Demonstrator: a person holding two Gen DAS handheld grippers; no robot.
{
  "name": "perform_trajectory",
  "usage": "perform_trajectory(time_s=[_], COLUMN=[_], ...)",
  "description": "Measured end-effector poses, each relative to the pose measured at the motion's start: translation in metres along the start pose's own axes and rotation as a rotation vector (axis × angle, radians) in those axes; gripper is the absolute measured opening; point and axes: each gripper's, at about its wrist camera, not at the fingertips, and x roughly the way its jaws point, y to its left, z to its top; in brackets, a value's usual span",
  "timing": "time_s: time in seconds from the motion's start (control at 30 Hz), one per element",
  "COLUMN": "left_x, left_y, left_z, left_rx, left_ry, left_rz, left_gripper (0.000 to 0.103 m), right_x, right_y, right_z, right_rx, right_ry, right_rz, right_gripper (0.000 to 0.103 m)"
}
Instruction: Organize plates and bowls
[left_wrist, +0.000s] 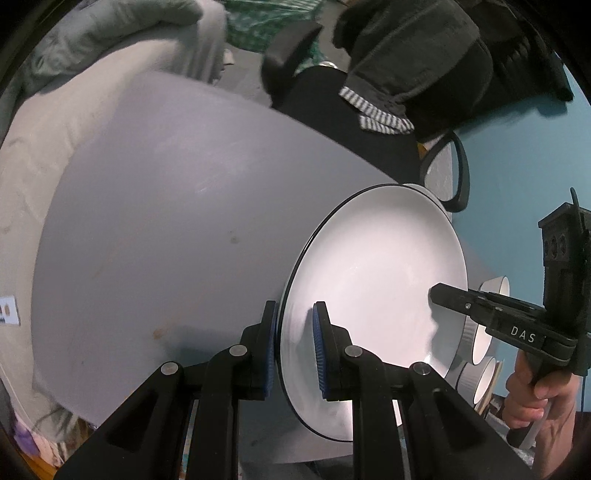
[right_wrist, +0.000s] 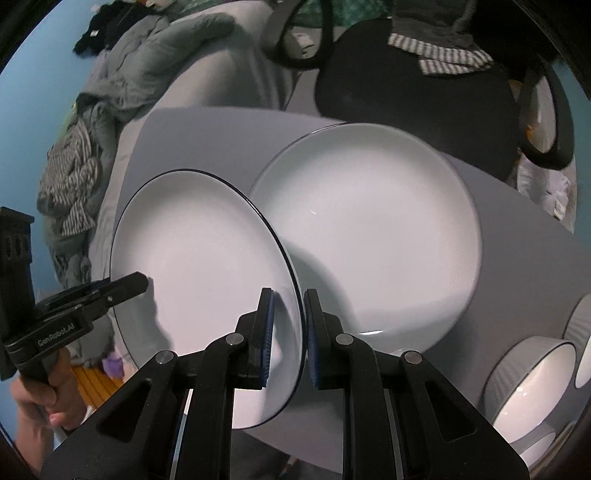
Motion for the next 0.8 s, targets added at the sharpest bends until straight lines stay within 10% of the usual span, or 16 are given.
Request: perform_trajectory(time_s=[0.8], left_x=[0.058], left_y=[-0.080], left_z=[0.047], left_rx=[0.123], left_ry=[0.102], left_rz=[0.072], left_gripper=[0.017], right_x=[-0.014], right_y=[-0.096], right_z=[0.020], right_rx=[0.204], right_ry=[-0.034], right_rz=[0.003], right_gripper=[0.017])
